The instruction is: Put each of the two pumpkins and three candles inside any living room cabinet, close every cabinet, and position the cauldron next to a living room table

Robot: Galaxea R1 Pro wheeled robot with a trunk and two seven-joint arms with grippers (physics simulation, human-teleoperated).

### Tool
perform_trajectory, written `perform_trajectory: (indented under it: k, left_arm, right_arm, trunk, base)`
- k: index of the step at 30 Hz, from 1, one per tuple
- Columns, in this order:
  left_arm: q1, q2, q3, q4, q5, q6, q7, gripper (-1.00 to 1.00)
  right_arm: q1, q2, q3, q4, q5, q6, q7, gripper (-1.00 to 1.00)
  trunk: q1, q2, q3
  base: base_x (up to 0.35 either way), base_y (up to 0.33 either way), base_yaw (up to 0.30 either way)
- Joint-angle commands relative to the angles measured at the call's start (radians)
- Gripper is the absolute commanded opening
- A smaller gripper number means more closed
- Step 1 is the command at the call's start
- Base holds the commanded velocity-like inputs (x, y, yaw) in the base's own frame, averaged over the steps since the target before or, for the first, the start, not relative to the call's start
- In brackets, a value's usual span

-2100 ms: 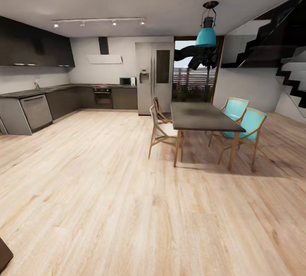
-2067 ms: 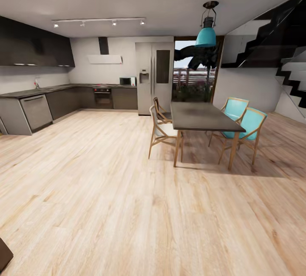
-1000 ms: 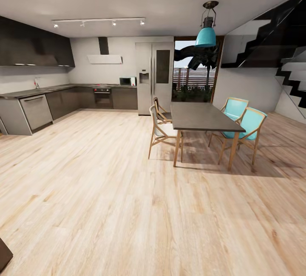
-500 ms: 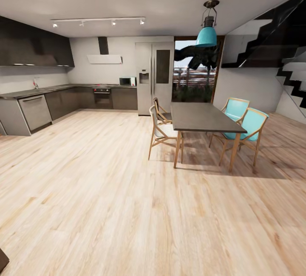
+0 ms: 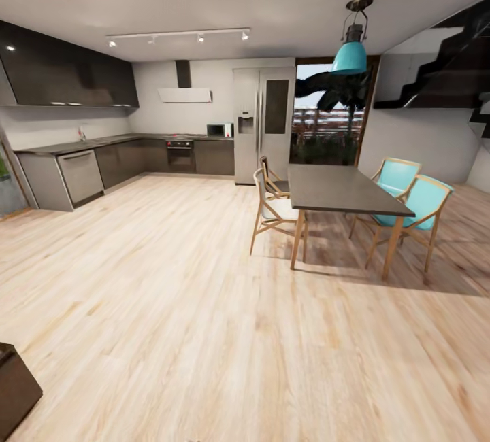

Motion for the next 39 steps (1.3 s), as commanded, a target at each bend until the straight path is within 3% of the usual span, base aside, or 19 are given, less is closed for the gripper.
perform_trajectory:
  k: [1, 10, 14, 17, 21, 23, 27, 33, 37, 39]
  left_arm:
    - [0.0, 0.0, 0.0, 0.0, 0.0, 0.0, 0.0, 1.0]
    - [0.0, -0.002, 0.001, 0.0, 0.001, 0.0, 0.0, 1.0]
    - [0.0, 0.002, 0.0, -0.027, 0.002, 0.008, -0.002, 1.0]
    - [0.0, 0.004, 0.0, -0.157, 0.001, 0.056, -0.004, 1.0]
    - [0.0, 0.016, 0.007, -0.388, 0.001, 0.258, -0.003, 1.0]
    - [0.0, 0.021, 0.024, -0.481, 0.001, 0.326, -0.001, 1.0]
    - [-0.009, 0.024, 0.045, -0.571, 0.001, 0.37, 0.006, 1.0]
    - [-0.075, 0.023, 0.05, -0.602, -0.001, 0.375, 0.02, 1.0]
    - [-0.094, 0.025, 0.051, -0.599, 0.0, 0.33, 0.02, 1.0]
    - [-0.098, 0.026, 0.051, -0.594, 0.001, 0.265, 0.014, 1.0]
  right_arm:
    - [0.0, 0.001, 0.0, 0.0, 0.0, 0.0, 0.0, 1.0]
    - [0.0, 0.01, 0.004, -0.001, 0.013, 0.012, -0.002, 1.0]
    - [-0.003, 0.045, -0.001, -0.004, 0.002, 0.013, -0.041, 1.0]
    - [-0.023, 0.075, -0.006, -0.082, -0.006, 0.012, -0.153, 1.0]
    - [-0.032, 0.105, -0.008, -0.24, -0.022, 0.013, -0.272, 1.0]
    - [-0.035, 0.117, -0.008, -0.289, -0.025, 0.016, -0.328, 1.0]
    - [-0.065, 0.119, -0.007, -0.347, -0.026, 0.074, -0.387, 1.0]
    - [-0.207, 0.113, -0.007, -0.417, -0.026, 0.25, -0.399, 1.0]
    - [-0.258, 0.122, -0.004, -0.427, -0.026, 0.278, -0.397, 1.0]
    - [-0.267, 0.125, 0.001, -0.429, -0.025, 0.28, -0.396, 1.0]
  trunk:
    - [0.0, 0.0, 0.0]
    - [0.0, 0.0, -0.003]
    - [0.0, 0.0, -0.006]
    - [0.0, 0.0, -0.01]
    - [0.0, 0.0, -0.014]
    - [0.0, 0.0, -0.017]
    - [0.0, 0.0, -0.022]
    - [0.0, 0.0, -0.03]
    - [0.0, 0.0, -0.036]
    - [0.0, 0.0, -0.039]
  base:
    - [-0.161, 0.0, 0.281]
    - [-0.07, 0.0, 0.283]
    - [-0.003, 0.0, 0.256]
    - [-0.001, 0.0, 0.238]
    - [0.0, 0.0, 0.224]
    - [0.0, 0.0, 0.213]
    - [0.0, 0.0, 0.192]
    - [0.0, 0.0, 0.166]
    - [0.0, 0.0, 0.166]
    - [0.0, 0.0, 0.173]
